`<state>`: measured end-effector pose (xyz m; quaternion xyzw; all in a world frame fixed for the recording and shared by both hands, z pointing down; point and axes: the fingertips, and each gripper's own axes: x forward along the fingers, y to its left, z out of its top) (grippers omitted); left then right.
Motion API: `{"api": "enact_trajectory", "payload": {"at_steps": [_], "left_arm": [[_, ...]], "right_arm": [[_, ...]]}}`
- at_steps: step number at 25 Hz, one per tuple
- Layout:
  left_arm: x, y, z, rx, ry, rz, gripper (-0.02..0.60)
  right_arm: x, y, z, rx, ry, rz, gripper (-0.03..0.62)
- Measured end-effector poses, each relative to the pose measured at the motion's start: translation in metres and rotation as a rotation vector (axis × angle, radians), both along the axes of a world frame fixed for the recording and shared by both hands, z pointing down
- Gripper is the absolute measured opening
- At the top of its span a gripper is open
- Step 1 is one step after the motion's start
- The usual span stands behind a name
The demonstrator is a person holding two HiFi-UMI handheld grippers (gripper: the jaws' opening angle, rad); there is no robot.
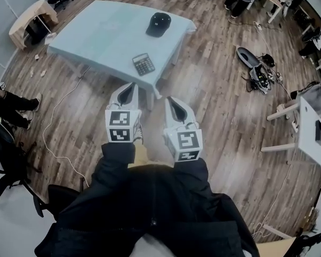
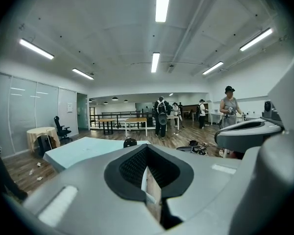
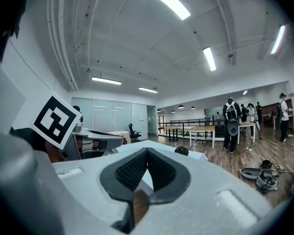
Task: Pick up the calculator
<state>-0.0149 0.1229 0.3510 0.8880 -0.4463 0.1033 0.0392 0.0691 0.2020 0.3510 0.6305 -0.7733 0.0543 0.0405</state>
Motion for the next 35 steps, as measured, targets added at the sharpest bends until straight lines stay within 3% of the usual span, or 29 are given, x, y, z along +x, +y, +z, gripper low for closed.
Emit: {"api": "enact_trajectory", "payload": {"at_steps": [12,35], "left_arm": [[-0.002,-0.090,0.002,-0.016,0.038,0.001,0.002],[0.001,-0.262,0.050,-0.159,0.018,0.076,0.002]], "right_arm": [[0.010,-0.081,0.000,-0.022,0.011,0.027,0.002],[0.013,-0.262,0.041,-0.178,0.007,0.049,0.002]]}}
